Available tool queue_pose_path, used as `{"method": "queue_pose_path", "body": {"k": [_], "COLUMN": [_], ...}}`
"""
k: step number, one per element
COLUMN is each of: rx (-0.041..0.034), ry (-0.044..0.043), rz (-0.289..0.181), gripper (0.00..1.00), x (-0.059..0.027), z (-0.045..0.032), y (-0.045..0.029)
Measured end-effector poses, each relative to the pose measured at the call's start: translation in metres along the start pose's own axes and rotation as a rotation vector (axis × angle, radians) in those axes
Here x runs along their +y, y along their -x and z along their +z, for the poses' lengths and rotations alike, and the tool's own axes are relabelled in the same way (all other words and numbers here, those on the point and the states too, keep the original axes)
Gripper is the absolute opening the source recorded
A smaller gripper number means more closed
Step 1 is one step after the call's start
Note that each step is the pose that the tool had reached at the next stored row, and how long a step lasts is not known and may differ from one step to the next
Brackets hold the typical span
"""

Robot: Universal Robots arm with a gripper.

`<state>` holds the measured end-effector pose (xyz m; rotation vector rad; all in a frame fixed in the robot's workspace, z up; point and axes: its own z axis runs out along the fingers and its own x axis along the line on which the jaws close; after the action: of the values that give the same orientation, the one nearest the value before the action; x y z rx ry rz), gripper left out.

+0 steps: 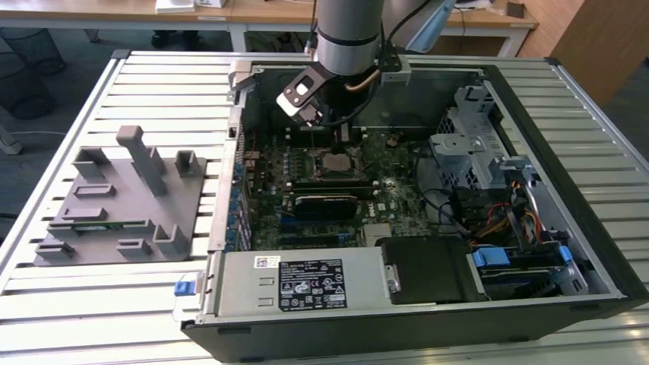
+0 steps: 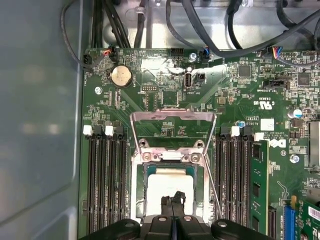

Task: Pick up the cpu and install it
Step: 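Close the cpu cover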

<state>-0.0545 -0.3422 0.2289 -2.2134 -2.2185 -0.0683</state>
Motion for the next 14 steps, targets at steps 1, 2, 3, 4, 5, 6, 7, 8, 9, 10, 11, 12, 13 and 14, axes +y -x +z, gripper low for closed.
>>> {"method": "queue_pose_path", "body": {"k": [1, 2, 3, 4, 5, 6, 7, 8, 9, 10, 11, 12, 13, 14], "rx": [0.0003, 0.0002, -0.0001, 0.0001, 0.0001, 0.0, 0.0, 0.0001, 0.0001, 0.0001, 0.0001, 0.0001, 0.0002, 0.0002], "ry": [0.0002, 0.0001, -0.0001, -0.0003, -0.0004, -0.0005, -0.0005, -0.0005, -0.0005, -0.0005, -0.0005, -0.0005, -0.0005, -0.0005], "rz": [0.0, 0.0, 0.0, 0.0, 0.0, 0.0, 0.0, 0.0, 0.0, 0.0, 0.0, 0.0, 0.0, 0.0], "gripper": [0.11, 0.11, 0.11, 0.11, 0.11, 0.11, 0.11, 0.11, 0.11, 0.11, 0.11, 0.11, 0.11, 0.11], "x": [0.0001, 0.0001, 0.0, 0.0, 0.0001, 0.0001, 0.0001, 0.0001, 0.0001, 0.0001, 0.0001, 0.0001, 0.0001, 0.0002], "z": [-0.0001, -0.0004, -0.0008, -0.0011, -0.0013, -0.0018, -0.0025, -0.003, -0.0036, -0.0044, -0.0052, -0.0059, -0.0065, -0.0072], "y": [-0.0001, -0.0001, 0.0, -0.0001, -0.0001, -0.0002, -0.0002, -0.0002, -0.0003, -0.0003, -0.0003, -0.0004, -0.0004, -0.0004]}}
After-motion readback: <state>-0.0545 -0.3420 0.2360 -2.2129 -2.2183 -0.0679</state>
